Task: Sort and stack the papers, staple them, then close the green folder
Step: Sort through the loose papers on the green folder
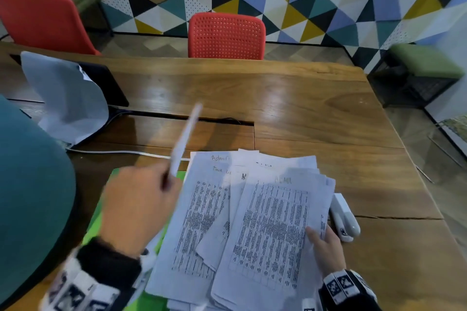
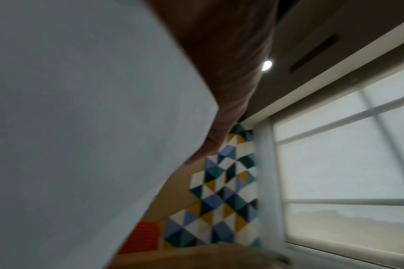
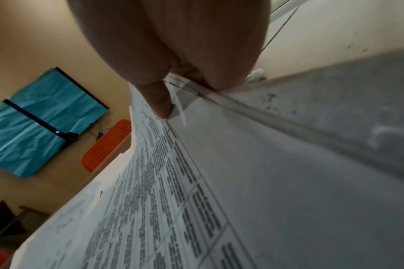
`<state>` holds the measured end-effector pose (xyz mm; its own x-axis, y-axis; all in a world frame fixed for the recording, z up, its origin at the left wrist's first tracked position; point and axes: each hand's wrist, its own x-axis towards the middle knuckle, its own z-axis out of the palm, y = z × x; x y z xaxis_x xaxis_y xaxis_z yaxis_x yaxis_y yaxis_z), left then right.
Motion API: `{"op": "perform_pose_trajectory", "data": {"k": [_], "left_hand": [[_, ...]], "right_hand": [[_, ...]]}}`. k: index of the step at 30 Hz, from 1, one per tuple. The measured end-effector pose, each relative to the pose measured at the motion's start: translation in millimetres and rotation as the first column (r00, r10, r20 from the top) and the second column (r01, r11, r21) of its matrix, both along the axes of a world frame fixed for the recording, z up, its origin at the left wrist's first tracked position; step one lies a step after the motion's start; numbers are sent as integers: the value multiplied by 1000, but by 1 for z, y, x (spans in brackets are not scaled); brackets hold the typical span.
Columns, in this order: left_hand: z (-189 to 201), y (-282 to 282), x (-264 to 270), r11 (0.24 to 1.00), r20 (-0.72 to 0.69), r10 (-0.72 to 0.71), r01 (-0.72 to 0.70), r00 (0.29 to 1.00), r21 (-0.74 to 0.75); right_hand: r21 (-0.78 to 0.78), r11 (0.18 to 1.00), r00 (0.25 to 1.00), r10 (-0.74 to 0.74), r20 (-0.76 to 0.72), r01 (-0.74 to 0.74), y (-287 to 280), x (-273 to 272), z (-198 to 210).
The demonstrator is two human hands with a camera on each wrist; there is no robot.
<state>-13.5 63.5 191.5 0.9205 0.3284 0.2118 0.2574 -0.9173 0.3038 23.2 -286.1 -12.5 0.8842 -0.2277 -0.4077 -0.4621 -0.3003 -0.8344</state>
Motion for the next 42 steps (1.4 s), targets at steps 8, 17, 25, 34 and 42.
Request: {"op": "perform_pose_trajectory", "data": {"k": [8, 17, 25, 34, 42], "left_hand": [[-94, -166, 17, 932, -520, -361, 322, 774, -167], [-152, -197, 9, 704, -420, -666, 334, 616, -627], [-171, -36, 9, 794, -273, 161, -289, 948, -535], [-192, 5, -14, 524, -486, 71, -447, 871, -725], [-190, -33, -25, 294, -443, -210, -376, 872, -879]], "right_hand": [[363, 929, 997, -48, -59, 66, 24, -4, 15], [275, 958, 992, -58, -112, 87, 19, -17, -14], [547, 826, 989, -81, -123, 135, -2, -5, 7], [144, 990, 979, 18, -205, 12, 27, 0, 0], [158, 986, 951, 104, -292, -59, 46, 2, 6]]}}
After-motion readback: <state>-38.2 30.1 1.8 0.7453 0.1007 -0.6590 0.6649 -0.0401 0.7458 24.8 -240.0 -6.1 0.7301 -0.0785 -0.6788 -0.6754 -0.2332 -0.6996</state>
